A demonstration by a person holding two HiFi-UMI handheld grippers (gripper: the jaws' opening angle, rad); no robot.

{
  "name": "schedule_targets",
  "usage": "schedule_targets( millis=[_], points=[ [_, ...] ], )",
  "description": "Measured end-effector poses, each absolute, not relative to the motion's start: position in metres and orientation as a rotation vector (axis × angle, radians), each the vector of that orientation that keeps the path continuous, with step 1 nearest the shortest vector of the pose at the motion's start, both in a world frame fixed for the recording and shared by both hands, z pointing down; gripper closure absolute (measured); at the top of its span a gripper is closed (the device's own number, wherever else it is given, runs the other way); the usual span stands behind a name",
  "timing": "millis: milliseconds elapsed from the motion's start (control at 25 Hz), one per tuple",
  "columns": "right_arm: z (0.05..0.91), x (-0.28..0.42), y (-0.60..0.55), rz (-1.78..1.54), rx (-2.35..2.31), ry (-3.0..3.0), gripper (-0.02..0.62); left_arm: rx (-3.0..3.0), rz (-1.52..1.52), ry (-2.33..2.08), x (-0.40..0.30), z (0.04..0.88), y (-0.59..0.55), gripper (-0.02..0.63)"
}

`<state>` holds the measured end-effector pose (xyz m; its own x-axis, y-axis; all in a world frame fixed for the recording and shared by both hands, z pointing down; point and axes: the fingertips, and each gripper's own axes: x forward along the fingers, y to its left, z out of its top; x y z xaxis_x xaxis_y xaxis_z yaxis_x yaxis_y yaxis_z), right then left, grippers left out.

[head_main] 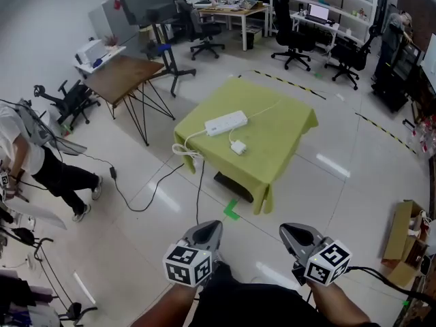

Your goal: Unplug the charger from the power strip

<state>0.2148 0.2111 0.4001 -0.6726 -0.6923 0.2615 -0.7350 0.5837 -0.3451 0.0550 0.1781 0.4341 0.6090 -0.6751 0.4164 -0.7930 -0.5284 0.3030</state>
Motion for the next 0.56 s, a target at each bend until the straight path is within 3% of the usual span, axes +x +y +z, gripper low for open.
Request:
schedule_targets(
  millis=[560],
  points=[
    [0.403,0.235,0.207,0.651,1.319,-2.689,0.595,2.429,0.357,-1.121,0.074,0.421,0.162,0.600]
  ],
)
